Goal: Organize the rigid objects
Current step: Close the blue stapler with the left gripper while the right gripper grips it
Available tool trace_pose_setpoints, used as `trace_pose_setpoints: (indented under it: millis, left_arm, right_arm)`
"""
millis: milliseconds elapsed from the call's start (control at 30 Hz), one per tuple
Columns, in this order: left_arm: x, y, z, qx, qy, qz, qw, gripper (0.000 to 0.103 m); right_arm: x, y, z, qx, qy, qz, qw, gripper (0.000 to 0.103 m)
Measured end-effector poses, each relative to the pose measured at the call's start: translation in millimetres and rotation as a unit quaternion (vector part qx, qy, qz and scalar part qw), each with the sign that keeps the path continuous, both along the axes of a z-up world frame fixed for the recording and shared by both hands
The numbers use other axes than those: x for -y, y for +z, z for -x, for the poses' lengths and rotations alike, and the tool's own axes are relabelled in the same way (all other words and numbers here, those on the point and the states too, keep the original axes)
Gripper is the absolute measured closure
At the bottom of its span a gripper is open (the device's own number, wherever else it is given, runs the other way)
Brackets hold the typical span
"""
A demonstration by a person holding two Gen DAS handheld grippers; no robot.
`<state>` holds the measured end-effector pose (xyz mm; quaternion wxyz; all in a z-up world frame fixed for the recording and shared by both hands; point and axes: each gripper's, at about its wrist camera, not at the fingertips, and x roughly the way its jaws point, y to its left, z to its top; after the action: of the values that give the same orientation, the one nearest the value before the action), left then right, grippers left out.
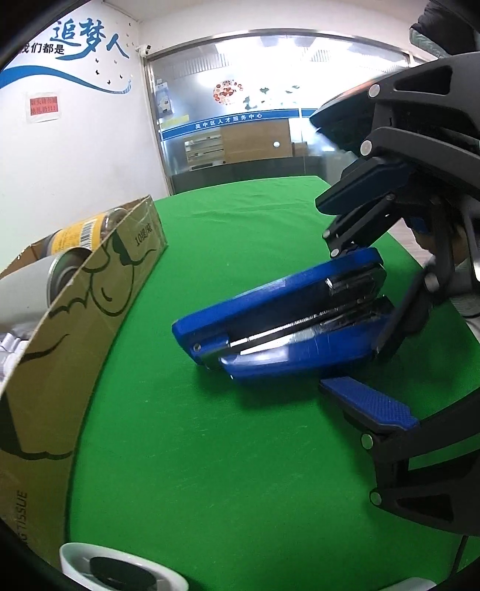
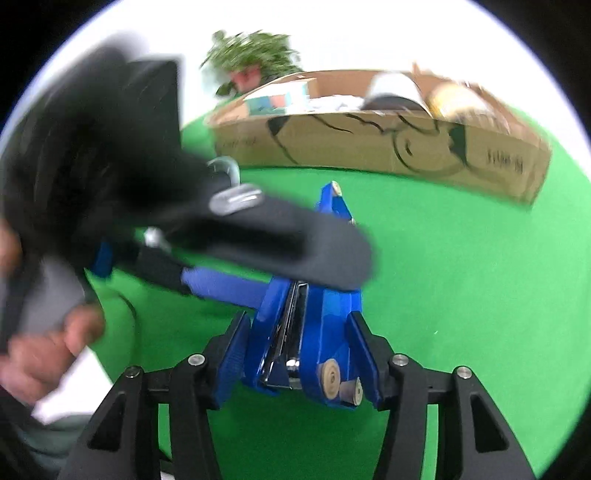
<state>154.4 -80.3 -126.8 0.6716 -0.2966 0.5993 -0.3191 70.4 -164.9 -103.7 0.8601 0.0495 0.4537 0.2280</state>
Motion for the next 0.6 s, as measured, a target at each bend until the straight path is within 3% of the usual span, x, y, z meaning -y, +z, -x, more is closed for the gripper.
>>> trace_pose_setpoints:
  millis: [67,133,200,233,267,300,367,467,600]
  left_arm:
    - [-3.3,3.1,0.1,0.004,0.002,0.001,1.0,0.016]
    - [-7.1,6.3,1.4,0.006,0.002,0.003,1.0,0.016]
    - [-10.5,9.1,3.8,0.01,0.001,0.003,0.9999,0.016]
    - [-9.1,10.4,3.7,0.012,0.0,0.002,0.9999,0.016]
    - [-10.1,11.7,4.6,0.014,0.0,0.001,0.9999,0.016]
    - [-13.7,12.9,6.8,0.015,0.0,-0.002,0.9999,0.016]
    - [-12.0,12.9,6.3,0.018,0.002,-0.005,0.9998,0.016]
    - [-5.9,13.7,5.2,0.029,0.005,-0.023,0.9993,0.013]
    - [4.8,11.1,4.3,0.03,-0.004,-0.036,0.9989,0.013]
  right_arm:
    - [20.6,-3.7,-9.7,-0.042,-0.022,-0.092,0.995,0.05]
    - [45.1,-15.2,-19.3,-0.099,-0.047,-0.207,0.972,0.051]
    - [58.9,-22.9,-20.6,-0.123,-0.065,-0.262,0.955,0.051]
    - [62.4,-21.6,-19.9,-0.118,-0.068,-0.263,0.955,0.051]
    - [64.2,-16.8,-17.9,-0.105,-0.072,-0.247,0.961,0.042]
    - [66.5,-6.2,-13.2,-0.073,-0.088,-0.2,0.973,0.037]
    - [58.7,17.7,-7.8,-0.025,-0.109,-0.123,0.986,0.025]
    - [54.3,35.6,3.8,0.04,-0.113,-0.019,0.993,0.023]
    - [63.3,16.6,4.2,0.038,-0.092,0.01,0.995,0.023]
